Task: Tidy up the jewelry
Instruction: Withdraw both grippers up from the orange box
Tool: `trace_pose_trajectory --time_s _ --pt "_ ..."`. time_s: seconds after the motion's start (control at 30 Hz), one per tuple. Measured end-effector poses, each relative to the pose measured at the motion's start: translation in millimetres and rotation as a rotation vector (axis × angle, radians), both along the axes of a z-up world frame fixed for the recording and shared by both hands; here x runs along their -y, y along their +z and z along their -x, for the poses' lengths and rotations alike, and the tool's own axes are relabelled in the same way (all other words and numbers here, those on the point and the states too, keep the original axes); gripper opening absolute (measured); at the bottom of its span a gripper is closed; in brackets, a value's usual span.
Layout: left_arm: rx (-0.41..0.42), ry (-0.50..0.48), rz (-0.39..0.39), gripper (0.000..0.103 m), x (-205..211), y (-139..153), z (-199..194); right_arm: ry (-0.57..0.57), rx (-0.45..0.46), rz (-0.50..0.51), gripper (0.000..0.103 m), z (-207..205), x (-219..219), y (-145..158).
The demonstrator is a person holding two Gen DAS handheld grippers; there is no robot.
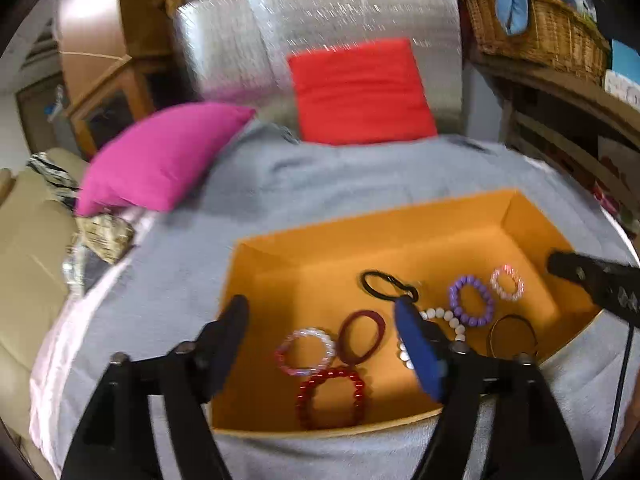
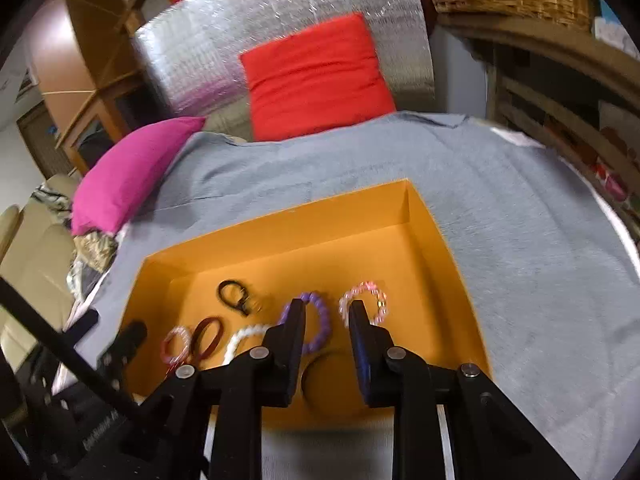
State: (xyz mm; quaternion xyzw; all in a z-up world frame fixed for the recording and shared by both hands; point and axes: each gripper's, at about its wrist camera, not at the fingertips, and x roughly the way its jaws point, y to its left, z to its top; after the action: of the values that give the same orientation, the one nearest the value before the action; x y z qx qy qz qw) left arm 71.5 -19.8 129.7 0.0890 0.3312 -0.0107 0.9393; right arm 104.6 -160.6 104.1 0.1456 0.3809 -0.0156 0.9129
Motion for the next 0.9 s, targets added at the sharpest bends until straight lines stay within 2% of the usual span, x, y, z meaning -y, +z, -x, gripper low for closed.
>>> trace_pose_trajectory --time_s 0.03,0.1,0.27,0.37,0.57,0.77,0.9 --pt "0.024 0.01 0.006 0.081 -3 8 9 0.005 0.008 0.007 0.036 9 -3 6" --pt "0.047 0.019 0.014 0.082 -8 19 23 0.019 0.046 0.046 0.057 31 -14 24" --pt "0.081 0.051 0.008 0.088 -24 44 55 0.044 0.106 0.19 0.058 74 -47 64" --pt "0.12 0.058 0.021 0.088 -30 61 70 0.038 0.11 0.232 0.062 95 -59 73" --pt "0.21 0.066 0.009 0.091 -37 83 86 0.012 0.087 0.257 0.062 106 -62 65" --pt "0.19 0.064 0.023 0.091 -39 77 78 -0.034 0.065 0.186 0.062 94 -40 48" --pt "0.162 0.072 0.034 0.091 -37 71 71 -0.045 0.053 0.161 0.062 88 -34 49"
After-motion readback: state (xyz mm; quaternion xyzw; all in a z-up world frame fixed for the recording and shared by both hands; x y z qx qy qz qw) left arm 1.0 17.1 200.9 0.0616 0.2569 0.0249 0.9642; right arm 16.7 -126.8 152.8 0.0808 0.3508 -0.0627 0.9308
